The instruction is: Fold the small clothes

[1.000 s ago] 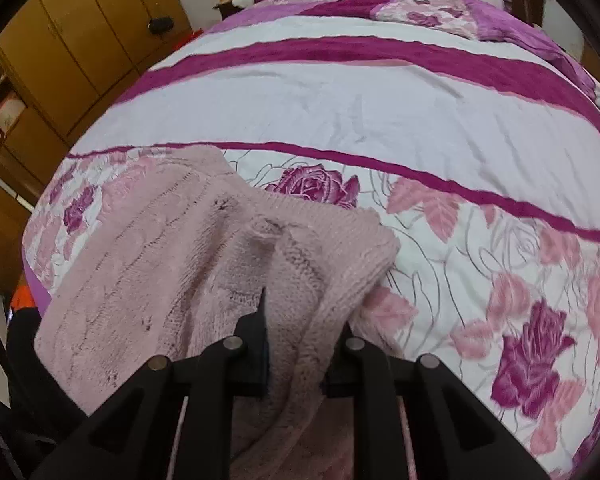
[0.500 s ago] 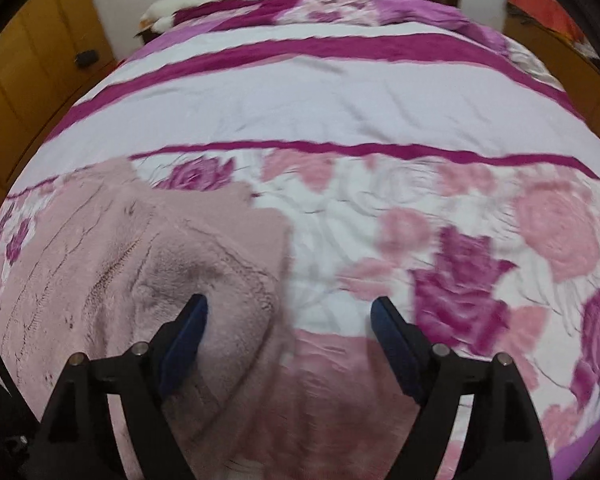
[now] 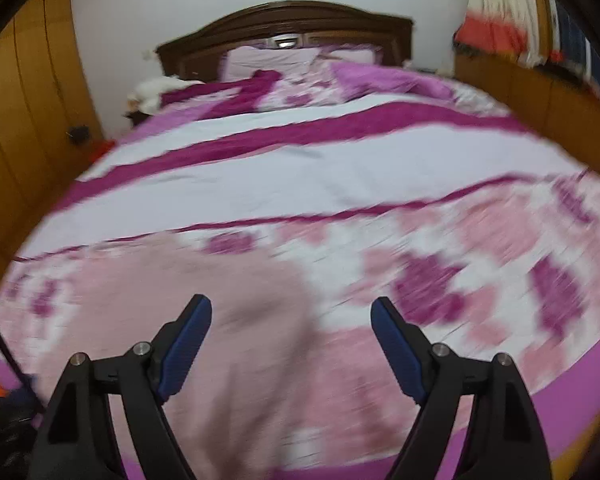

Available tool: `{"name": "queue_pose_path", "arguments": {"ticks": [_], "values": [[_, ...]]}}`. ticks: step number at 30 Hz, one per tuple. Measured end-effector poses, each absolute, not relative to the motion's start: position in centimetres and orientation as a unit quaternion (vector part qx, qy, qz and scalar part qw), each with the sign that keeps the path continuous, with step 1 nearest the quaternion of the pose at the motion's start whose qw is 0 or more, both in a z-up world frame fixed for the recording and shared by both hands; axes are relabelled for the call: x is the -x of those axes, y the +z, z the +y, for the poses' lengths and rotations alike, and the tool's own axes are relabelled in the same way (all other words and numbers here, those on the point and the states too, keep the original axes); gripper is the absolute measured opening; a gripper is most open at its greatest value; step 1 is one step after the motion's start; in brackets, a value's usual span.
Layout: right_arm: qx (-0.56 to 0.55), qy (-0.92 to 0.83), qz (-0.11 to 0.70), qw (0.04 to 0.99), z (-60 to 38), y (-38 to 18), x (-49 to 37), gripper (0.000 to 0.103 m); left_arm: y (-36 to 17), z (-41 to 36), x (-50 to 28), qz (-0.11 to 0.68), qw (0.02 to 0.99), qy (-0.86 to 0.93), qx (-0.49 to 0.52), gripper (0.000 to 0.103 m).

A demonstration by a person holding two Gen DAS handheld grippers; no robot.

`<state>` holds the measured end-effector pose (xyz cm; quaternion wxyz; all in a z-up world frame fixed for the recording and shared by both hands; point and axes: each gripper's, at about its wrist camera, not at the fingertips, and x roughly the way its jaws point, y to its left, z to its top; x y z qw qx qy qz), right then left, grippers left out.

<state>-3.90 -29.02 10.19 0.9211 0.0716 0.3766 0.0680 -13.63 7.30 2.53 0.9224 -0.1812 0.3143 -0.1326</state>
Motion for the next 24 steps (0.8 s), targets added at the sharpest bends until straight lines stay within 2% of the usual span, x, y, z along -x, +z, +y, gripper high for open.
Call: {"name": "queue_pose_path", "arguments": {"ticks": [1, 3, 4, 6, 10, 11, 12, 14, 15, 18, 21, 24], "values": [[-0.084, 0.094, 0.386, 0.914, -28.1, 9.3, 4.3, 0.070, 2.2, 7.2, 13.5, 0.313, 0.920, -0.143, 0.186, 0.039], [-0.078, 0.119, 0.414, 0.899, -26.4, 7.3, 4.8, 0.061, 2.1, 6.3, 13.5, 0.305, 0.920, -0.177, 0.170, 0.039], [-0.068, 0.119, 0.421, 0.897, -25.6, 6.6, 5.0, 0.053, 2.0, 5.7, 13.5, 0.306, 0.920, -0.184, 0.160, 0.039], [-0.026, 0.106, 0.405, 0.908, -24.4, 6.4, 5.6, 0.041, 2.2, 4.0, 14.0, 0.303, 0.919, -0.209, 0.137, 0.039], [-0.017, 0.134, 0.337, 0.932, -22.9, 9.0, 7.6, 0.040, 2.5, 1.0, 13.7, 0.283, 0.943, -0.165, 0.055, 0.039], [-0.019, 0.146, 0.330, 0.932, -22.3, 9.3, 7.8, 0.040, 2.1, 0.6, 13.1, 0.287, 0.946, -0.146, 0.040, 0.036], [-0.018, 0.163, 0.327, 0.931, -21.4, 9.5, 8.0, 0.040, 1.7, 0.7, 12.3, 0.295, 0.945, -0.129, 0.046, 0.027], [-0.011, 0.188, 0.329, 0.925, -19.4, 9.3, 7.7, 0.039, 1.4, 1.6, 11.8, 0.300, 0.940, -0.130, 0.093, 0.002], [-0.008, 0.202, 0.330, 0.922, -18.2, 8.8, 7.5, 0.038, 1.5, 2.1, 11.7, 0.301, 0.937, -0.129, 0.123, 0.000], [0.019, 0.268, 0.360, 0.893, -14.6, 5.3, 7.2, 0.021, 0.5, 3.4, 11.4, 0.326, 0.924, -0.114, 0.164, 0.000], [0.053, 0.278, 0.337, 0.898, -13.6, 2.0, 8.5, 0.021, -1.9, 6.6, 10.9, 0.359, 0.878, -0.129, 0.291, 0.000], [0.032, 0.287, 0.343, 0.894, -14.3, 1.9, 8.3, 0.019, -1.6, 6.7, 11.1, 0.358, 0.876, -0.137, 0.293, 0.000]]}}
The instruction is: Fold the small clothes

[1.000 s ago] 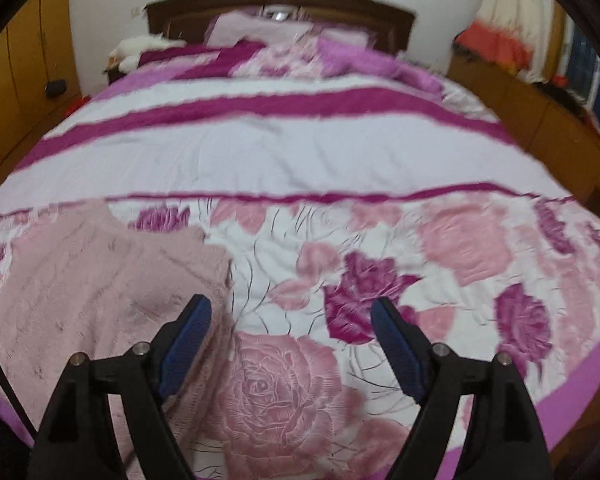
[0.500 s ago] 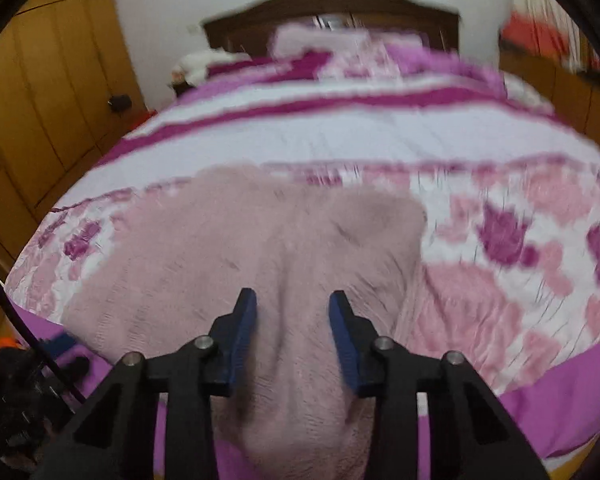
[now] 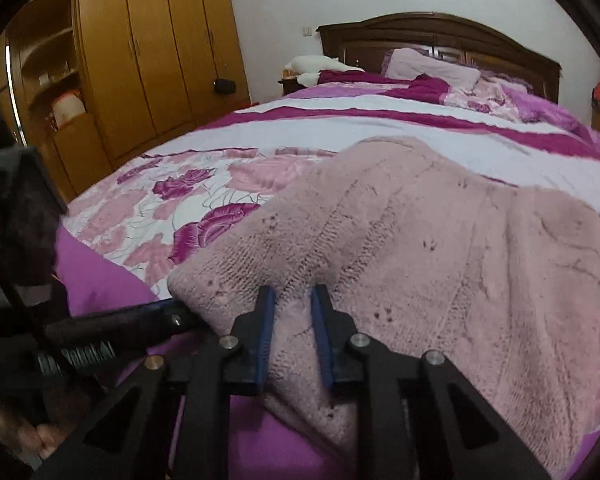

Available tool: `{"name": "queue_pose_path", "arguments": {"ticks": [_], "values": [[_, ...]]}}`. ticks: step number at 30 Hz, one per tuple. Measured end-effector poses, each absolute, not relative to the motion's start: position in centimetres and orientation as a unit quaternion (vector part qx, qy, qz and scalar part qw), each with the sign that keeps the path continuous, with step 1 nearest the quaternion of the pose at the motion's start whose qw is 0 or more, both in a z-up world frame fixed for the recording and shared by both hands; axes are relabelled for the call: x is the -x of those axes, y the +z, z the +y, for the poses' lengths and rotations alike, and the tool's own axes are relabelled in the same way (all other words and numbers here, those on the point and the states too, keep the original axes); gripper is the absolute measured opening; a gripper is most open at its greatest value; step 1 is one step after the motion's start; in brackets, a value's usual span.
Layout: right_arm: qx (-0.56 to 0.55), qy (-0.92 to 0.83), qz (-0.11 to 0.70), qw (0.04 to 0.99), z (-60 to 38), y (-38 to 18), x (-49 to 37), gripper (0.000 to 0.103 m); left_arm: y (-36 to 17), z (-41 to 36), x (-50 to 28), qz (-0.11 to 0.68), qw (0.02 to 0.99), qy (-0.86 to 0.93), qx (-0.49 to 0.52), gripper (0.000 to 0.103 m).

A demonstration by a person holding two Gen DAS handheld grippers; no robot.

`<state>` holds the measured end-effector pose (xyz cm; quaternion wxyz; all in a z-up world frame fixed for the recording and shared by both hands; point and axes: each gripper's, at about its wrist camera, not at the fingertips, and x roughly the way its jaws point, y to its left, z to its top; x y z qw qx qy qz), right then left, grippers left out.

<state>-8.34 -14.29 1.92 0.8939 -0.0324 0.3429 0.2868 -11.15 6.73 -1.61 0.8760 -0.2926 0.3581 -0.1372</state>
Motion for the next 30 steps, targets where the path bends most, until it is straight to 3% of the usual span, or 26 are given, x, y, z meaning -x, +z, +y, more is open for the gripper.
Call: {"name": "queue_pose_path", "arguments": {"ticks": [7, 11, 17, 23, 27, 29, 30], "values": [[0.049, 0.255, 0.359, 0.896, -13.3, 4.0, 8.1, 0.018, -1.1, 6.2, 11.6, 0.355, 0.883, -0.138, 0.275, 0.000], [0.093, 0.201, 0.313, 0.923, -11.2, 7.1, 7.6, 0.018, -1.3, 6.4, 12.1, 0.356, 0.882, -0.142, 0.275, 0.000], [0.094, 0.203, 0.356, 0.907, -9.9, 2.9, 5.8, 0.017, -1.9, 6.6, 12.1, 0.366, 0.878, -0.136, 0.277, 0.000], [0.059, 0.218, 0.370, 0.901, -11.3, 3.5, 5.5, 0.015, -1.4, 6.4, 12.3, 0.363, 0.883, -0.137, 0.265, 0.000], [0.044, 0.208, 0.349, 0.913, -13.5, 6.0, 7.8, 0.025, -0.4, 7.2, 13.9, 0.381, 0.871, -0.109, 0.290, 0.000], [0.056, 0.179, 0.329, 0.926, -15.1, 6.9, 9.2, 0.026, 1.2, 6.7, 15.1, 0.369, 0.896, -0.067, 0.237, 0.000], [0.071, 0.156, 0.316, 0.933, -15.9, 7.3, 10.2, 0.026, 2.5, 5.7, 15.7, 0.350, 0.922, -0.015, 0.163, 0.000]]}}
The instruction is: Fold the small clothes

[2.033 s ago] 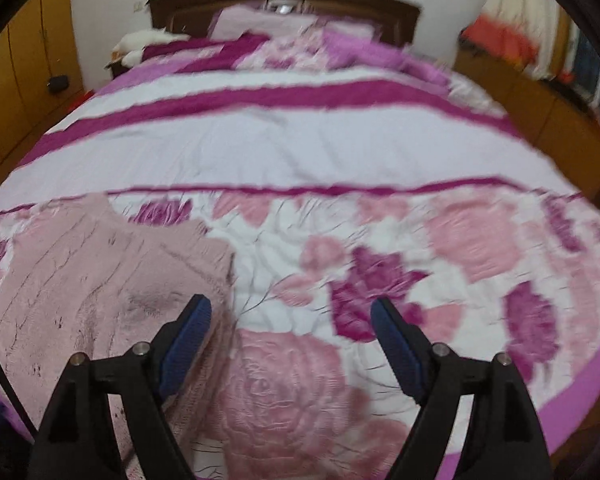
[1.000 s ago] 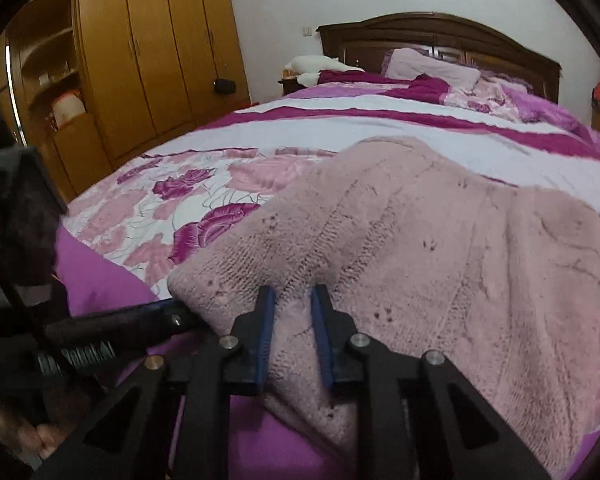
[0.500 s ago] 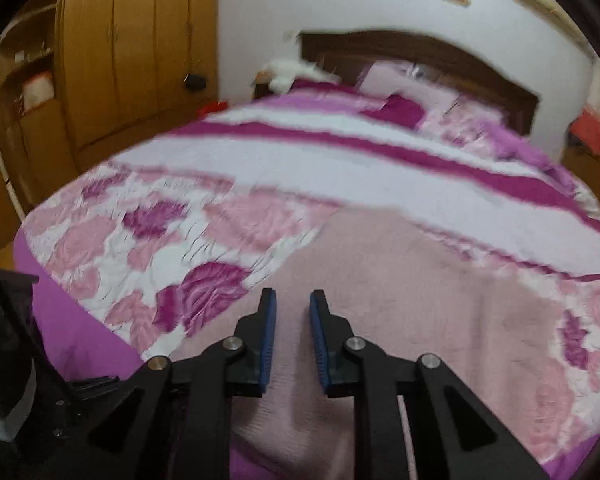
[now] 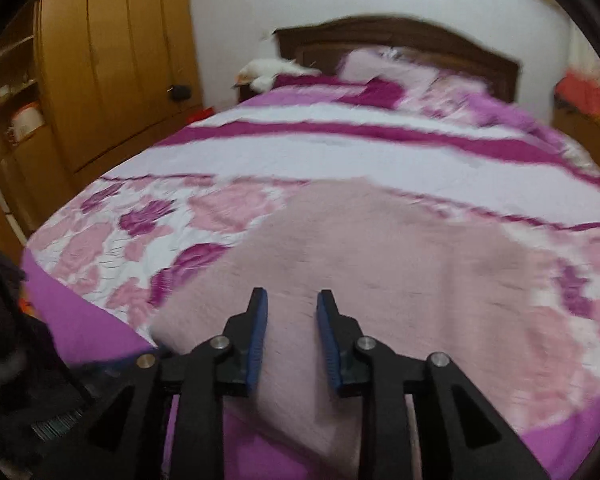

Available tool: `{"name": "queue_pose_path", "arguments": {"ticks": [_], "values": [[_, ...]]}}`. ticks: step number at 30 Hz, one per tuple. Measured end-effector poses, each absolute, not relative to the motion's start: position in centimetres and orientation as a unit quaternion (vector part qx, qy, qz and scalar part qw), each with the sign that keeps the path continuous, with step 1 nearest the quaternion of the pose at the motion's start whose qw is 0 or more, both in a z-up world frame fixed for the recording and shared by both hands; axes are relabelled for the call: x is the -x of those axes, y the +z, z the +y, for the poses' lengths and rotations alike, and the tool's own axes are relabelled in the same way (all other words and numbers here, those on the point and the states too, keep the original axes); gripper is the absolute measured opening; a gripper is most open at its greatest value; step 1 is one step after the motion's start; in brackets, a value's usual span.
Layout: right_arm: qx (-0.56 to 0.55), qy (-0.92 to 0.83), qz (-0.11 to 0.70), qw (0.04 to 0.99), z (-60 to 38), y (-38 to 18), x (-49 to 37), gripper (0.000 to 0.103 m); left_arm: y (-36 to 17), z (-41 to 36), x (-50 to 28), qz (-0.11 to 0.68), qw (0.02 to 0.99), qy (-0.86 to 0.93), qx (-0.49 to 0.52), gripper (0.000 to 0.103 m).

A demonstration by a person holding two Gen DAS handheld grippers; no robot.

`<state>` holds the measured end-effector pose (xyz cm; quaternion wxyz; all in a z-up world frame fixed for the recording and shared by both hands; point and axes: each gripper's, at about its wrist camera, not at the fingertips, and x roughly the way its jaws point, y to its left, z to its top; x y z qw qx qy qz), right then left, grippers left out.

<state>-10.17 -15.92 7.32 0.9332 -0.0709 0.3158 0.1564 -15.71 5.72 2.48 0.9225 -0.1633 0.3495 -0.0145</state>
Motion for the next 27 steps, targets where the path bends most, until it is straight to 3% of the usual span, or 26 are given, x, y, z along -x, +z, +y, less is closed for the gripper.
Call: {"name": "queue_pose_path", "arguments": {"ticks": [3, 8, 11, 15, 19, 27], "values": [[0.100, 0.101, 0.296, 0.944, -17.4, 7.9, 11.7, 0.027, 6.1, 3.0, 17.4, 0.254, 0.966, 0.035, 0.044, 0.000], [0.090, 0.062, 0.344, 0.933, -19.2, 5.2, 11.2, 0.027, 9.2, 0.3, 16.7, 0.185, 0.983, -0.010, -0.008, 0.000], [0.066, 0.051, 0.374, 0.924, -20.1, 3.5, 10.5, 0.027, 9.3, -0.5, 14.5, 0.216, 0.973, -0.086, 0.002, 0.000], [0.046, 0.061, 0.395, 0.915, -20.7, 3.7, 9.8, 0.027, 4.0, -1.2, 10.4, 0.342, 0.933, -0.109, 0.005, 0.000], [0.056, 0.073, 0.407, 0.909, -20.5, 3.9, 9.6, 0.027, 2.9, -2.1, 12.0, 0.311, 0.944, -0.094, -0.057, 0.000], [0.041, 0.083, 0.363, 0.927, -21.2, 9.9, 3.1, 0.028, 2.7, -1.8, 12.1, 0.316, 0.942, -0.106, -0.040, 0.000]]}}
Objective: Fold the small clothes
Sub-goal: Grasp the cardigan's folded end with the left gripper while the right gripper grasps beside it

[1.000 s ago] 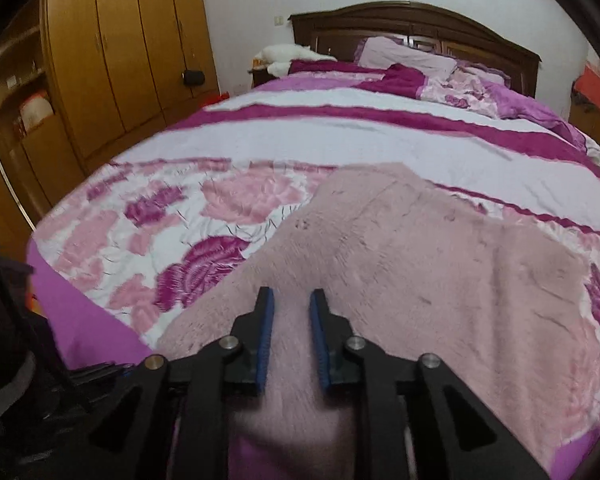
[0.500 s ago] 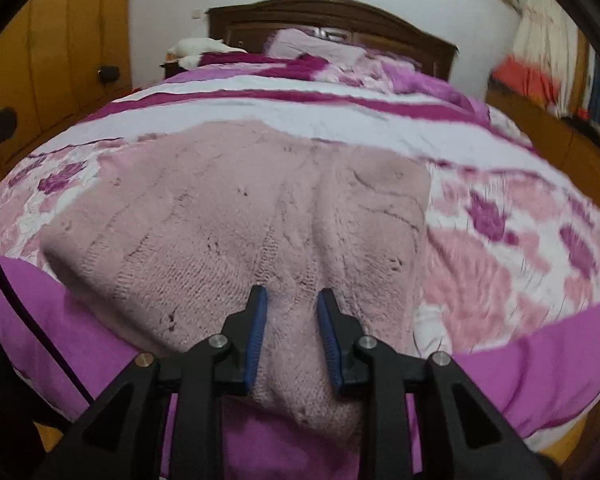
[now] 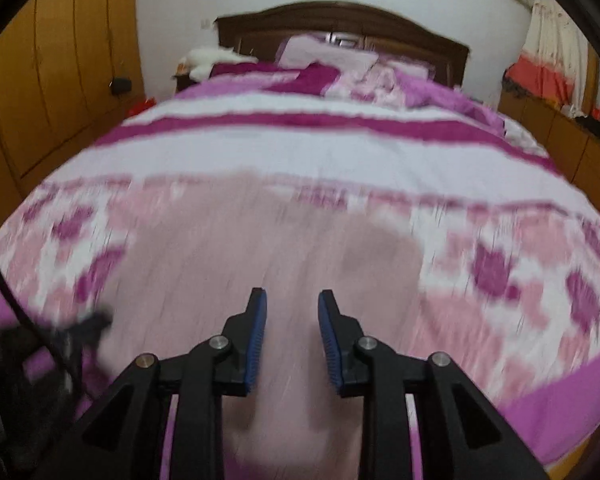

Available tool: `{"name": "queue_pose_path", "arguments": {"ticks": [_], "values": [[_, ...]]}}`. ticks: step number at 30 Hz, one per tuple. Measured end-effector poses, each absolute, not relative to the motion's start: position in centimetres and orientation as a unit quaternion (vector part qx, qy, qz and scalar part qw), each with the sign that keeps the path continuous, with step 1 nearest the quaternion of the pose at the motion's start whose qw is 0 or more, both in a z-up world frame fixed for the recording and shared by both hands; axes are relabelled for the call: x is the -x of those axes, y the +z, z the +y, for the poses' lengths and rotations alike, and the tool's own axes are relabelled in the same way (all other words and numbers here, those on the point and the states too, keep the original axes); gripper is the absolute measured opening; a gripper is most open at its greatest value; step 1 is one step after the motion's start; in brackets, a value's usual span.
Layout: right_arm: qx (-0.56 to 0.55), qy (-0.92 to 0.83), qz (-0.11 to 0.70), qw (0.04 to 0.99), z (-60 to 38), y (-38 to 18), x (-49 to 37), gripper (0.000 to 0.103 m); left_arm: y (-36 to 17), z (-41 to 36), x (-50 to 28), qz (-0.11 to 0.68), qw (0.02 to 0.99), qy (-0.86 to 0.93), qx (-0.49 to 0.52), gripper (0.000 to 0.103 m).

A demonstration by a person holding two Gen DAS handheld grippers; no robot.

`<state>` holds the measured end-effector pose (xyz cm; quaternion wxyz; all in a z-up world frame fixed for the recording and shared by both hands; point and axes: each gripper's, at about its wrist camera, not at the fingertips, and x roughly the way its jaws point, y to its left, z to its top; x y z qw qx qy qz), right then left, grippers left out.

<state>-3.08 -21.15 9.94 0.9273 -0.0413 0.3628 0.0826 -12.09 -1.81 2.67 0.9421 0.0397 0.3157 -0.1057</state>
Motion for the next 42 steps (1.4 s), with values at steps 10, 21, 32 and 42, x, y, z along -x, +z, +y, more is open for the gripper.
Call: {"name": "queue_pose_path", "arguments": {"ticks": [10, 21, 32, 42], "values": [[-0.048, -0.014, 0.459, 0.887, -27.7, 2.9, -8.8, 0.027, 2.2, -2.0, 12.2, 0.309, 0.943, -0.112, -0.055, 0.000], [-0.052, -0.011, 0.389, 0.920, -30.6, 6.8, -2.8, 0.103, 5.4, 7.1, 10.6, 0.240, 0.937, -0.148, 0.208, 0.023], [-0.254, 0.136, 0.463, 0.838, -33.4, 1.2, -2.7, 0.099, -1.1, 7.9, -8.4, 0.498, 0.726, -0.259, 0.398, 0.048], [-0.140, 0.157, 0.426, 0.880, -28.1, 3.8, -2.6, 0.026, 1.4, 3.9, -6.4, 0.473, 0.766, -0.265, 0.346, 0.000]]}}
